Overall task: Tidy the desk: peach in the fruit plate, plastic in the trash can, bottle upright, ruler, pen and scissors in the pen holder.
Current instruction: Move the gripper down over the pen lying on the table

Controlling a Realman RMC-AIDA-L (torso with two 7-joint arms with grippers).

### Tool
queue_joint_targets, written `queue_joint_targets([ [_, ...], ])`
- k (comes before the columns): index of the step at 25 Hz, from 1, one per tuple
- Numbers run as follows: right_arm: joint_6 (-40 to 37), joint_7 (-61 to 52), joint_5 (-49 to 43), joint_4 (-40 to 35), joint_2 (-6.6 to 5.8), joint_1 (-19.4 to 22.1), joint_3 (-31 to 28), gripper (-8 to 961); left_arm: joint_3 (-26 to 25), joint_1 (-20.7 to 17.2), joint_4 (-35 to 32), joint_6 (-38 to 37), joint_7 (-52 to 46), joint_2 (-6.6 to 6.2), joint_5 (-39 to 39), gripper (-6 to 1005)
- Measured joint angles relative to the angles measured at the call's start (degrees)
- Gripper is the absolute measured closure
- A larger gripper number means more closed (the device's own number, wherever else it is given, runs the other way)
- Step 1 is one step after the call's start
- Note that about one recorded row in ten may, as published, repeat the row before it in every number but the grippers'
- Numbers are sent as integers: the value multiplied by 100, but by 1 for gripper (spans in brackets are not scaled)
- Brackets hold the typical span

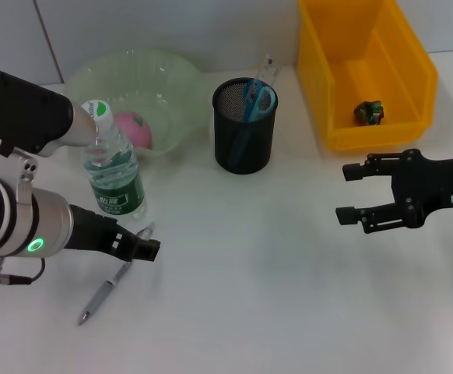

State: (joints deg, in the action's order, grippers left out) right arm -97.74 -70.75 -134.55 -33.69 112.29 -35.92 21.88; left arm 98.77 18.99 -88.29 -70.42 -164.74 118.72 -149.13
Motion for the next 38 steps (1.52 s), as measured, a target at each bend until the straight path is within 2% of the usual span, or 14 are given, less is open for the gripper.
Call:
queue_joint_targets([
  [7,70,28,64,18,4,33,-8,137,-100,316,456,-8,-9,12,-17,202],
  [19,175,104,207,38,30,79,-6,137,-55,597,838,-59,-21,40,-256,203],
  [38,267,132,264,-4,70,90,-9,137,97,1027,1158,-325,-23,46,-382,203],
])
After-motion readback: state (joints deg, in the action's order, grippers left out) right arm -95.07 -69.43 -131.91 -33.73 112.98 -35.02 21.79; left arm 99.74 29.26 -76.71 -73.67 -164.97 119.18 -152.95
